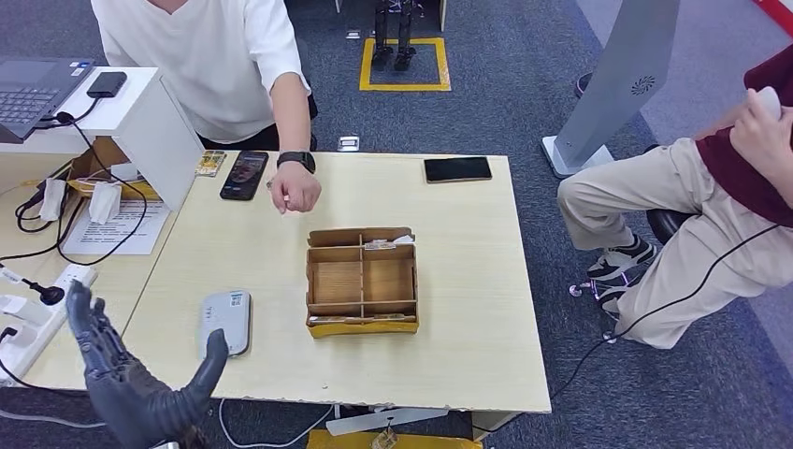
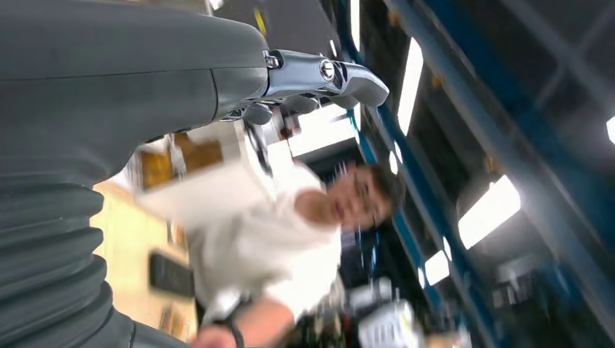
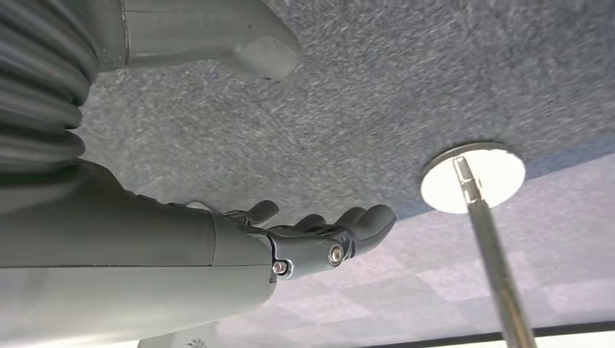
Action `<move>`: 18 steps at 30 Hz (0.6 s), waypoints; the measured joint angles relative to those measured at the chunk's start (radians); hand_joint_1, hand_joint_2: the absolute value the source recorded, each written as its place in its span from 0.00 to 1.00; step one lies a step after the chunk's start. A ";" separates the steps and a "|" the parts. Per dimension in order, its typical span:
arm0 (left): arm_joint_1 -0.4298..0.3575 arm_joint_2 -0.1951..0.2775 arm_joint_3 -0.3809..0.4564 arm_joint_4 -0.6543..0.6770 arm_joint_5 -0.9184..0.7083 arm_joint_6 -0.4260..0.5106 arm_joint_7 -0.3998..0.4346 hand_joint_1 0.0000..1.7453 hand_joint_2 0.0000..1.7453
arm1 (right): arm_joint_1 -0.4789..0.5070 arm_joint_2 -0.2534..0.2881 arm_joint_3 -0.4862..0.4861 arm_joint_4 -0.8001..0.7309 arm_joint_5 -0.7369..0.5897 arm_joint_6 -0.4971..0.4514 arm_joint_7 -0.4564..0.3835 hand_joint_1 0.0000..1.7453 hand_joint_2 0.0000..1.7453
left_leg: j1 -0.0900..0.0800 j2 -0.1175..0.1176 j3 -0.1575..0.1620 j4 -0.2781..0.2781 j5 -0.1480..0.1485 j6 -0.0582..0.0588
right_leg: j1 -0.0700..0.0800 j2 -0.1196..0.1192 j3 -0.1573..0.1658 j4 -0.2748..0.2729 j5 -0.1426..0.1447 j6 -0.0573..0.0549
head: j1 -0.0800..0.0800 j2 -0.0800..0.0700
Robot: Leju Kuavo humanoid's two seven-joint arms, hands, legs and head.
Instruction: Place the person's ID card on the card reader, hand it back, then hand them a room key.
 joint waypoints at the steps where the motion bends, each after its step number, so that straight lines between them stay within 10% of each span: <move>1: -0.008 0.032 -0.037 0.014 -0.012 -0.025 0.021 0.00 1.00 | -0.001 0.000 0.000 0.003 0.005 0.000 -0.007 0.00 1.00 | 0.000 0.000 0.000 0.000 0.000 0.000 | 0.000 0.000 0.000 0.000 0.000 0.000 | 0.000 0.000; 8: -0.107 0.162 -0.225 0.140 -0.026 -0.225 0.091 0.00 1.00 | -0.008 0.000 0.000 0.022 0.033 0.000 -0.034 0.00 1.00 | 0.000 0.000 0.000 0.000 0.000 0.000 | 0.000 0.000 0.000 0.000 0.000 0.000 | 0.000 0.000; 18: -0.240 0.180 -0.320 0.315 -0.084 -0.348 0.130 0.00 1.00 | -0.016 0.000 0.000 0.047 0.058 0.000 -0.058 0.00 1.00 | 0.000 0.000 0.000 0.000 0.000 0.000 | 0.000 0.000 0.000 0.000 0.000 0.000 | 0.000 0.000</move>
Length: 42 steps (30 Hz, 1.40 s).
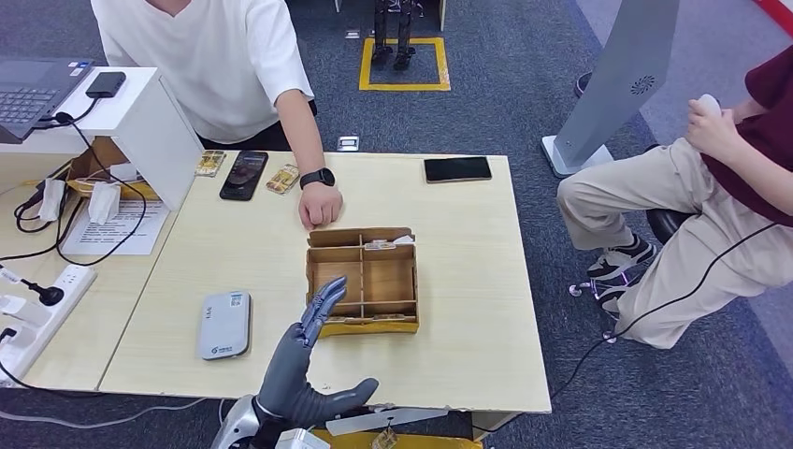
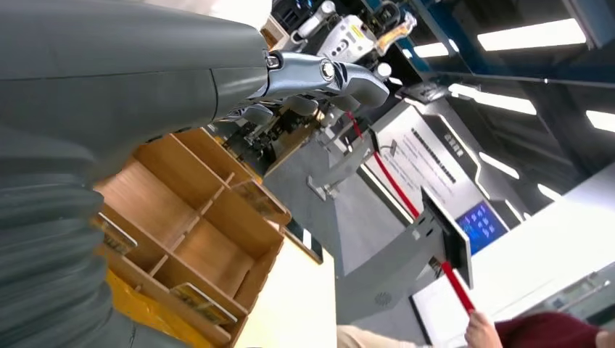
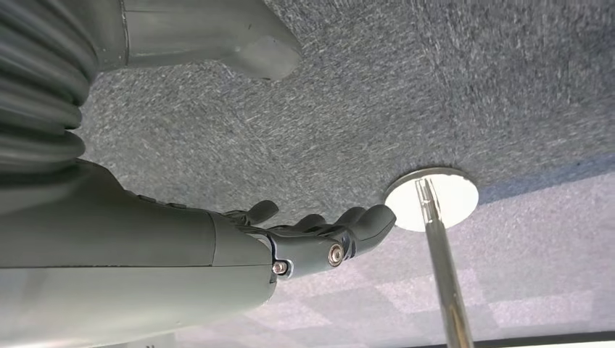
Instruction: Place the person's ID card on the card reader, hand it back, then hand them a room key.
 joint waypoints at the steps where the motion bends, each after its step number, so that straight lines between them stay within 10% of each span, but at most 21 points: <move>1: -0.006 0.000 -0.004 0.009 -0.004 -0.001 0.002 0.00 1.00 | 0.000 0.000 0.000 0.002 0.000 0.000 0.000 0.00 1.00 | 0.000 0.000 0.000 0.000 0.000 0.000 | 0.000 0.000 0.000 0.000 0.000 0.000 | 0.000 0.000; 25: -0.120 -0.075 -0.021 0.330 -0.521 0.185 0.468 0.00 1.00 | -0.004 0.000 0.000 0.019 0.021 0.000 0.026 0.00 1.00 | 0.000 0.000 0.000 0.000 0.000 0.000 | 0.000 0.000 0.000 0.000 0.000 0.000 | 0.000 0.000; 42: -0.113 -0.129 0.094 0.389 -0.638 0.316 0.621 0.00 1.00 | -0.004 0.000 0.000 0.018 0.020 0.000 0.069 0.00 1.00 | 0.000 0.000 0.000 0.000 0.000 0.000 | 0.000 0.000 0.000 0.000 0.000 0.000 | 0.000 0.000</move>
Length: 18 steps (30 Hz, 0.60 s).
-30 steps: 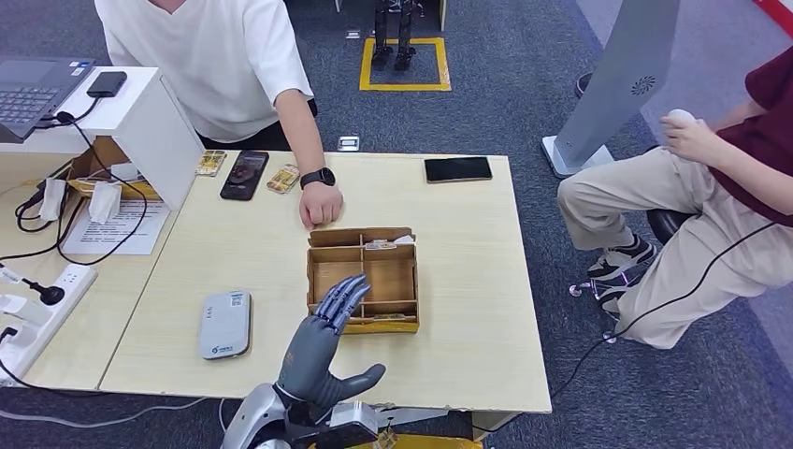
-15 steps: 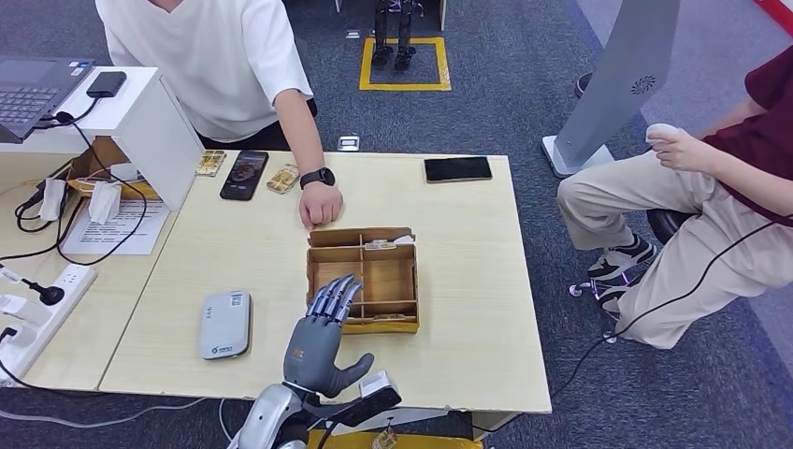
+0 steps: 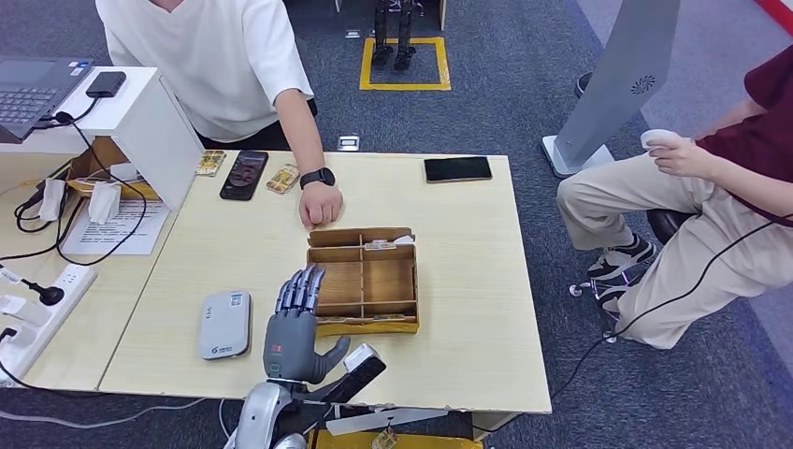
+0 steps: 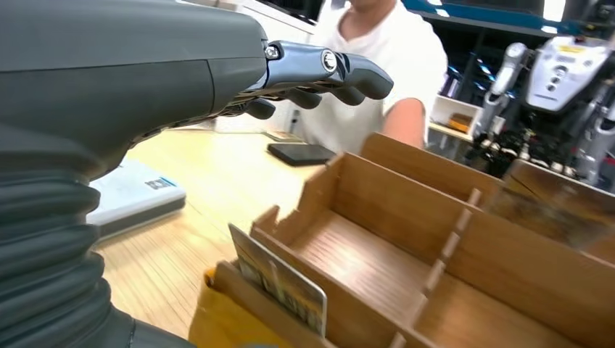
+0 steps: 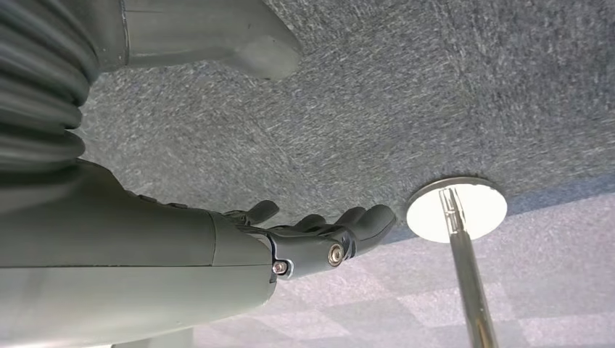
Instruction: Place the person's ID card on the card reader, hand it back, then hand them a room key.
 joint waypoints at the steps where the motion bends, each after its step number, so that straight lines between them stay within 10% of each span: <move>1: 0.002 -0.003 0.009 0.001 -0.001 0.005 0.002 0.00 1.00 | 0.000 0.000 0.000 0.000 0.001 0.000 0.002 0.00 1.00 | 0.000 0.000 0.000 0.000 0.000 0.000 | 0.000 0.000 0.000 0.000 0.000 0.000 | 0.000 0.000; 18: 0.032 -0.057 0.148 0.000 -0.117 0.067 -0.040 0.00 1.00 | 0.000 0.000 0.000 0.000 0.017 0.000 -0.002 0.00 1.00 | 0.000 0.000 0.000 0.000 0.000 0.000 | 0.000 0.000 0.000 0.000 0.000 0.000 | 0.000 0.000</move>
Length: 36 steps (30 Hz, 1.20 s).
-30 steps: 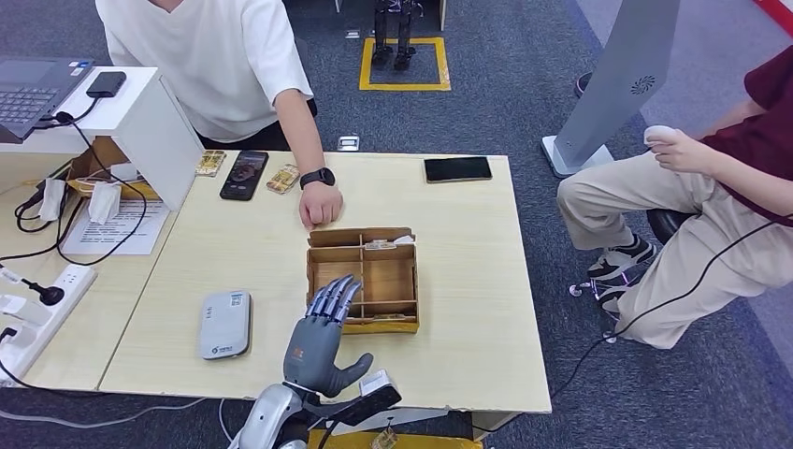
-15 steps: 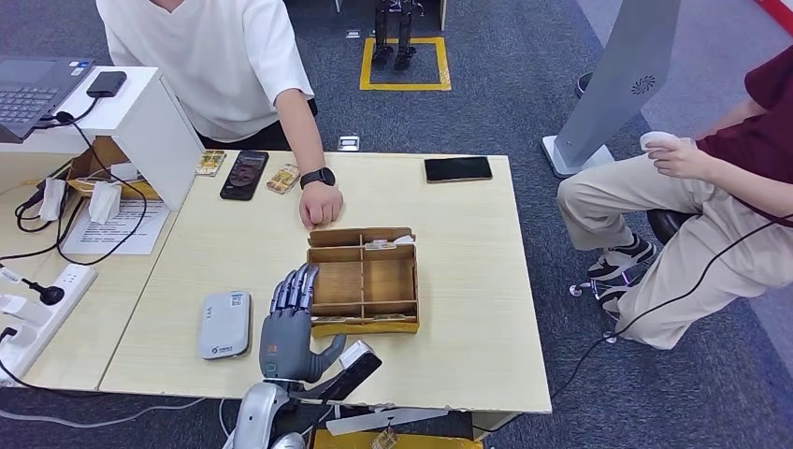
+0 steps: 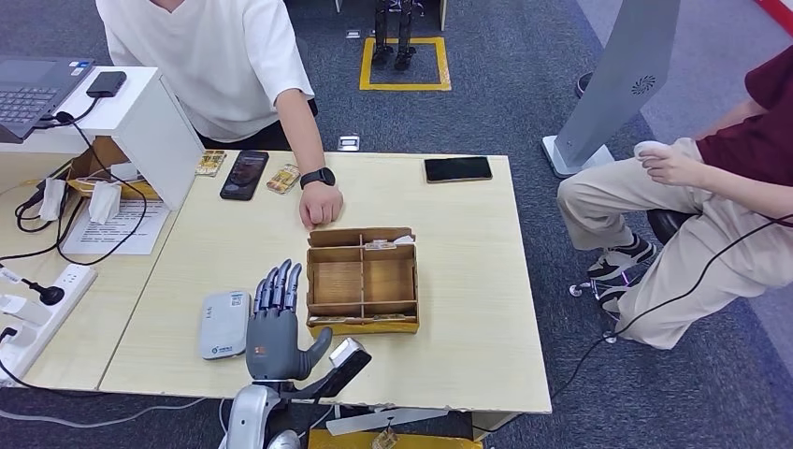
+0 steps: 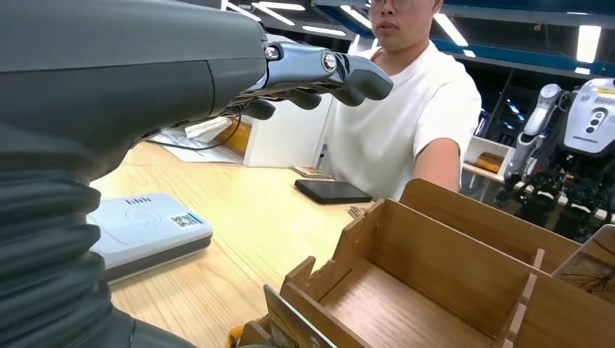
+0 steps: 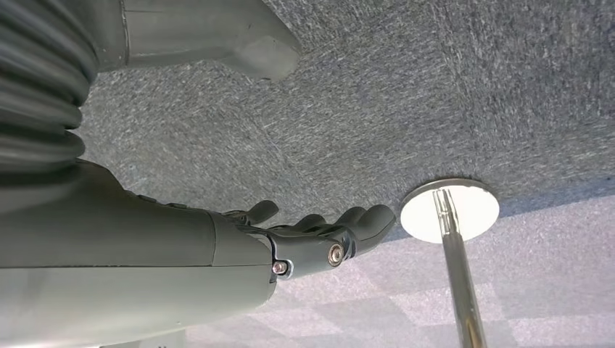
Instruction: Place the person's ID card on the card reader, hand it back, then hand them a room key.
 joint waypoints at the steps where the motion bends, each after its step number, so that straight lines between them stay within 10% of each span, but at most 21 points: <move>1: 0.001 -0.002 0.003 0.001 -0.003 0.000 0.000 0.00 1.00 | 0.000 0.000 0.000 0.000 0.001 0.000 0.000 0.00 1.00 | 0.000 0.000 0.000 0.000 0.000 0.000 | 0.000 0.000 0.000 0.000 0.000 0.000 | 0.000 0.000; 20: 0.001 -0.005 0.015 0.081 -0.038 0.000 0.011 0.00 1.00 | -0.001 0.000 0.000 0.000 -0.001 0.000 -0.004 0.00 1.00 | 0.000 0.000 0.000 0.000 0.000 0.000 | 0.000 0.000 0.000 0.000 0.000 0.000 | 0.000 0.000; 24: 0.000 -0.010 0.015 0.100 -0.035 0.000 0.009 1.00 1.00 | -0.003 0.000 0.000 0.000 -0.002 0.000 0.001 0.00 1.00 | 0.000 0.000 0.000 0.000 0.000 0.000 | 0.000 0.000 0.000 0.000 0.000 0.000 | 0.000 0.000; 36: -0.030 -0.015 0.015 0.144 -0.024 -0.007 0.012 1.00 1.00 | -0.008 0.000 0.000 0.002 -0.002 0.000 0.001 0.00 1.00 | 0.000 0.000 0.000 0.000 0.000 0.000 | 0.000 0.000 0.000 0.000 0.000 0.000 | 0.000 0.000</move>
